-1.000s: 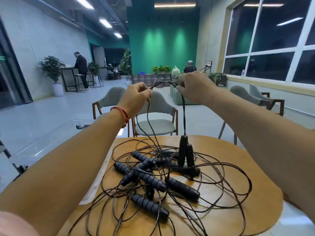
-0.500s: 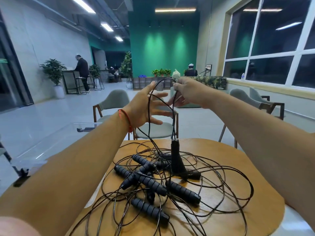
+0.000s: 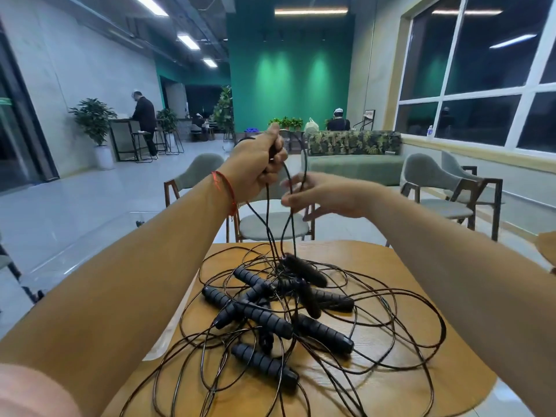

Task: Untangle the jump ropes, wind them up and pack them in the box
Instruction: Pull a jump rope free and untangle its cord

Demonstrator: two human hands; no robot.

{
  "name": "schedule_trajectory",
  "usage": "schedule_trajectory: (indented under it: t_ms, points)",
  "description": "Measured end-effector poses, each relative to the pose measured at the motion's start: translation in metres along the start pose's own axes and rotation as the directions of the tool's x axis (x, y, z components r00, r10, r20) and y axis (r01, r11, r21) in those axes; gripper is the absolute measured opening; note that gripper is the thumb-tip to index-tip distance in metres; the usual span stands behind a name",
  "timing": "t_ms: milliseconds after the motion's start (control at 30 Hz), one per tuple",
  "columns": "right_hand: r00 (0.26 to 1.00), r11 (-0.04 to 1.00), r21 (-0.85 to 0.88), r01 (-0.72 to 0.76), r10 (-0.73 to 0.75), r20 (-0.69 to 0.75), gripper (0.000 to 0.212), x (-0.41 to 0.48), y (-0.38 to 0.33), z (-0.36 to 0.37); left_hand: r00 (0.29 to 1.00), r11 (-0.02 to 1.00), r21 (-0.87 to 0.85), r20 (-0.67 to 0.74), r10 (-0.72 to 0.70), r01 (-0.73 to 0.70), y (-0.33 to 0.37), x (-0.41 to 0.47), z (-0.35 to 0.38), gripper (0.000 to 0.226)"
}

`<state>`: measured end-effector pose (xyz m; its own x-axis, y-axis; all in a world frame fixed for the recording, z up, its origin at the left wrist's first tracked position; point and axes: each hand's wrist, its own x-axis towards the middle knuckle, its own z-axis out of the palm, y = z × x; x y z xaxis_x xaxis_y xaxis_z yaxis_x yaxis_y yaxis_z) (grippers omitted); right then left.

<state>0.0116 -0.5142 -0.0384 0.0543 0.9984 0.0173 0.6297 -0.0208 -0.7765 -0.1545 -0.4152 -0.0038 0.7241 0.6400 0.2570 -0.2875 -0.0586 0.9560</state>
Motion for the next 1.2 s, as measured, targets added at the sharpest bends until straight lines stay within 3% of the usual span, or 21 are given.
schedule_trajectory:
  t_ms: [33,100,167,300,400,467,533,633,767,867,967,1033,1100,1133,1200]
  points:
    - [0.999,0.999,-0.035,-0.006,0.007,0.041,0.071,0.002,0.006,0.01,1.0,1.0,-0.016,0.005,0.01,-0.01,0.004,0.001,0.002,0.043]
    - [0.994,0.994,-0.105,-0.004,0.016,0.109,0.049,0.009,0.017,0.03,1.0,0.999,-0.031,0.0,0.027,-0.027,0.01,0.003,0.002,0.044]
    - [0.995,0.999,-0.054,0.008,-0.003,0.101,0.032,0.016,0.023,0.042,0.999,0.999,-0.023,0.001,0.034,-0.034,0.015,0.006,0.001,0.044]
    - [0.997,0.994,0.08,0.069,-0.066,-0.05,0.036,0.024,0.014,0.039,0.997,0.996,-0.031,-0.017,0.082,-0.082,0.024,0.01,-0.003,0.041]
    - [0.972,0.952,0.253,0.17,-0.12,-0.2,0.04,0.025,-0.001,0.023,0.987,0.972,0.189,-0.05,0.152,-0.14,0.027,0.01,-0.01,0.04]
    - [0.971,0.935,0.3,0.19,-0.135,-0.196,0.036,0.022,-0.013,0.009,0.987,0.954,0.267,-0.051,0.154,-0.135,0.025,0.01,-0.014,0.039]
    - [0.986,0.965,0.213,0.153,-0.135,-0.099,0.027,0.018,-0.021,0.001,0.991,0.962,0.252,-0.05,0.125,-0.109,0.026,0.01,-0.016,0.037]
    - [0.997,0.997,-0.029,0.073,-0.072,0.024,0.043,0.016,-0.021,0.014,0.997,0.937,0.342,0.003,0.079,-0.075,0.036,0.006,-0.015,0.036]
    - [0.995,0.998,-0.054,0.041,-0.035,0.093,0.03,0.025,-0.016,0.042,0.992,0.86,0.499,0.116,0.058,-0.109,0.039,0.002,-0.006,0.037]
    - [0.999,0.998,-0.046,0.053,-0.053,0.006,0.038,0.032,-0.013,0.037,0.988,0.842,0.52,0.127,0.089,-0.143,0.039,-0.001,-0.007,0.036]
    - [0.988,0.999,0.008,0.05,-0.049,-0.145,0.035,0.035,-0.011,0.022,0.982,0.887,0.429,0.15,0.116,-0.171,0.038,-0.012,-0.017,0.033]
    - [0.981,0.998,0.025,0.051,-0.045,-0.188,0.033,0.032,-0.011,0.012,0.97,0.851,0.472,0.173,0.169,-0.232,0.031,-0.028,-0.028,0.03]
    - [0.978,0.998,0.014,0.058,-0.054,-0.201,0.033,0.028,-0.013,0.003,0.935,0.749,0.561,0.187,0.302,-0.354,0.013,-0.046,-0.039,0.031]
    - [0.975,0.997,0.015,0.069,-0.065,-0.215,0.034,0.026,-0.015,-0.002,0.9,0.709,0.567,0.158,0.406,-0.419,0.001,-0.053,-0.045,0.032]
    - [0.962,0.993,0.054,0.104,-0.086,-0.258,0.034,0.025,-0.019,-0.007,0.813,0.697,0.535,-0.032,0.582,-0.478,-0.029,-0.06,-0.054,0.027]
